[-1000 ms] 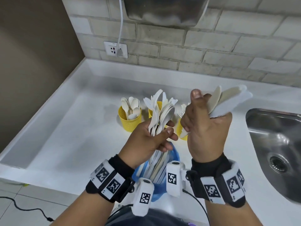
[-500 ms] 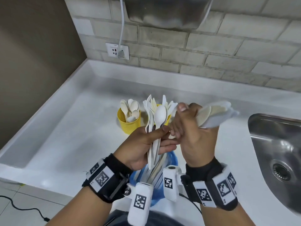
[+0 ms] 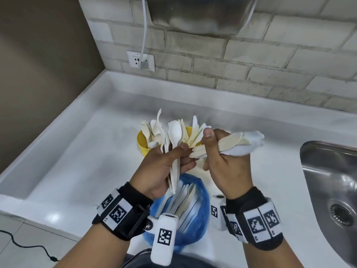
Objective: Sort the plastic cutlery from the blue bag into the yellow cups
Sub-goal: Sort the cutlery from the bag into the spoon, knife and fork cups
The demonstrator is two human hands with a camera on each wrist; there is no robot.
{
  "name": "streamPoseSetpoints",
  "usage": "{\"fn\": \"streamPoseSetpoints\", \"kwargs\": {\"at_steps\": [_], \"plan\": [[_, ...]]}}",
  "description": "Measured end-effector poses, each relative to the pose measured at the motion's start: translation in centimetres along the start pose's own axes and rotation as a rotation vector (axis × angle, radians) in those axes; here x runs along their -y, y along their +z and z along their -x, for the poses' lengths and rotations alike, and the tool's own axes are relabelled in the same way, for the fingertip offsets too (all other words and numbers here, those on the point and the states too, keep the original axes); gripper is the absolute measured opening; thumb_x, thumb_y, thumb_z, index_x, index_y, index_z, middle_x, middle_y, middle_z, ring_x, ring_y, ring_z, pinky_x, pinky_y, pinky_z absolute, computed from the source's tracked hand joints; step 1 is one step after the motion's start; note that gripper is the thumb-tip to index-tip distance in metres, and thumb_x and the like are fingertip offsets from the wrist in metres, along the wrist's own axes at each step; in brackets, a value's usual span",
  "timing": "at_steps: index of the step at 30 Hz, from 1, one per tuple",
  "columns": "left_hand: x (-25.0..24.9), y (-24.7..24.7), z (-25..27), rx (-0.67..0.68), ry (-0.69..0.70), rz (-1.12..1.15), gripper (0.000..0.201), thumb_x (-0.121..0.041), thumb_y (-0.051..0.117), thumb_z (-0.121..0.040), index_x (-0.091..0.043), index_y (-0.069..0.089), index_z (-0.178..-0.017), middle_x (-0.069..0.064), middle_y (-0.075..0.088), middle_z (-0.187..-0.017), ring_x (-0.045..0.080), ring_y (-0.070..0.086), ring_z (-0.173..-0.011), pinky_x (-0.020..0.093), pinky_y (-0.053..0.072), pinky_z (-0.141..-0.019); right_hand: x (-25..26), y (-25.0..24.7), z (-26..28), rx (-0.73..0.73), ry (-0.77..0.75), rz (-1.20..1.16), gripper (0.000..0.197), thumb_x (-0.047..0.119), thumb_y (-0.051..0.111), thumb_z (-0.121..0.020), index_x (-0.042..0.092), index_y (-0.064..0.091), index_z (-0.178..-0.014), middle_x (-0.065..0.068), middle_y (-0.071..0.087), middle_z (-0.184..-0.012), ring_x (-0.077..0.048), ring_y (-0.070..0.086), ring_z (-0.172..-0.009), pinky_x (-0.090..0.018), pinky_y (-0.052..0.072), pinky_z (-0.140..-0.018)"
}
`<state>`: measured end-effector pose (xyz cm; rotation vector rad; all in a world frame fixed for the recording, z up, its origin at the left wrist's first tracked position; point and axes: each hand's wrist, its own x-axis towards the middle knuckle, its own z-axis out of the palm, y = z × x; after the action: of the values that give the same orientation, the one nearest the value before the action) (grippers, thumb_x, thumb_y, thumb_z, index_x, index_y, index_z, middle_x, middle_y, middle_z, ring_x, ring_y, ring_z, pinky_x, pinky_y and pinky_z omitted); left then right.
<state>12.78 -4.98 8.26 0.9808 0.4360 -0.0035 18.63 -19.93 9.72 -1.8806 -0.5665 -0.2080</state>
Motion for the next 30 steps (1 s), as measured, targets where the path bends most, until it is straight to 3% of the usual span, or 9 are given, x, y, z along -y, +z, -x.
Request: {"fn": "streamPoseSetpoints", "kwargs": {"at_steps": [3, 7, 9, 12, 14, 15, 19, 24, 30], "plan": [[-0.1, -0.1, -0.3, 0.066, 0.003, -0.015, 0.037, -0.011, 0.062, -0.102, 0.004, 0.059, -0.135, 0.031, 0.064, -0.131, 0.047, 0.062, -0.123, 0.056, 0.048, -0.109, -0.3, 0.6, -0.4, 0.048, -0.034, 0.021, 0.039, 0.043, 0.049, -0.106, 0.026, 0.056, -0.071, 0.006, 0.058, -0.059, -0.015, 0.065, -0.06, -0.04, 0.052, -0.065], [-0.5, -0.2, -0.3, -0.002, 0.046, -0.049, 0.032, -0.013, 0.06, -0.101, 0.003, 0.062, -0.129, 0.027, 0.069, -0.123, 0.041, 0.069, -0.115, 0.049, 0.055, -0.102, -1.4, 1.1, -1.9, -0.048, 0.063, -0.098, 0.043, 0.034, 0.056, -0.104, 0.011, 0.062, -0.068, -0.003, 0.063, -0.051, -0.02, 0.067, -0.052, -0.045, 0.055, -0.063], [-0.6, -0.7, -0.1, -0.032, 0.073, -0.11, 0.025, -0.019, 0.059, -0.102, -0.001, 0.065, -0.118, 0.021, 0.074, -0.118, 0.036, 0.073, -0.108, 0.047, 0.058, -0.097, -2.0, 1.1, -3.3, -0.117, 0.127, -0.141, 0.043, 0.035, 0.058, -0.101, 0.011, 0.062, -0.067, -0.005, 0.065, -0.052, -0.024, 0.068, -0.052, -0.048, 0.057, -0.065], [-1.0, -1.4, 0.1, -0.087, 0.1, -0.189, 0.021, -0.028, 0.058, -0.102, -0.009, 0.068, -0.104, 0.009, 0.078, -0.102, 0.025, 0.074, -0.076, 0.036, 0.064, -0.069, -2.5, 0.9, -5.2, -0.203, 0.218, -0.208, 0.04, 0.032, 0.063, -0.098, 0.008, 0.062, -0.066, -0.01, 0.066, -0.053, -0.028, 0.069, -0.049, -0.043, 0.058, -0.058], [-1.1, -1.7, 0.0, -0.144, 0.138, -0.217, 0.02, -0.029, 0.059, -0.102, -0.011, 0.068, -0.097, 0.003, 0.069, -0.081, 0.015, 0.053, -0.053, 0.023, 0.047, -0.048, -2.4, 0.8, -6.3, -0.215, 0.291, -0.259, 0.039, 0.029, 0.065, -0.098, 0.007, 0.063, -0.066, -0.013, 0.066, -0.052, -0.031, 0.067, -0.045, -0.037, 0.056, -0.05], [-1.1, -1.8, -0.1, -0.163, 0.153, -0.232, 0.02, -0.028, 0.06, -0.103, -0.012, 0.067, -0.095, 0.002, 0.06, -0.074, 0.013, 0.043, -0.049, 0.021, 0.038, -0.045, -2.3, 0.9, -6.8, -0.202, 0.322, -0.275, 0.038, 0.029, 0.065, -0.098, 0.008, 0.063, -0.066, -0.014, 0.066, -0.053, -0.032, 0.067, -0.044, -0.037, 0.057, -0.048], [-1.0, -2.0, -0.3, -0.175, 0.184, -0.269, 0.02, -0.029, 0.061, -0.102, -0.011, 0.063, -0.095, 0.001, 0.045, -0.068, 0.011, 0.028, -0.047, 0.021, 0.027, -0.044, -2.6, 2.3, -8.0, -0.06, 0.377, -0.224, 0.032, 0.032, 0.07, -0.095, 0.006, 0.069, -0.077, -0.013, 0.068, -0.053, -0.029, 0.07, -0.046, -0.045, 0.063, -0.052], [-1.0, -1.9, -0.2, -0.16, 0.196, -0.285, 0.022, -0.031, 0.062, -0.101, -0.011, 0.063, -0.092, 0.002, 0.043, -0.068, 0.013, 0.027, -0.05, 0.024, 0.025, -0.046, -3.6, 5.2, -8.3, 0.087, 0.334, -0.023, 0.042, 0.039, 0.067, -0.093, 0.004, 0.067, -0.07, -0.007, 0.066, -0.047, -0.019, 0.067, -0.041, -0.039, 0.063, -0.056], [-1.1, -2.1, 0.1, -0.153, 0.194, -0.25, 0.024, -0.032, 0.062, -0.101, -0.008, 0.063, -0.098, 0.001, 0.047, -0.067, 0.012, 0.029, -0.048, 0.022, 0.028, -0.045, -5.8, 7.9, -8.1, 0.124, 0.337, 0.129, 0.048, 0.052, 0.062, -0.086, 0.009, 0.061, -0.064, -0.01, 0.067, -0.056, -0.029, 0.069, -0.05, -0.043, 0.062, -0.054]]}}
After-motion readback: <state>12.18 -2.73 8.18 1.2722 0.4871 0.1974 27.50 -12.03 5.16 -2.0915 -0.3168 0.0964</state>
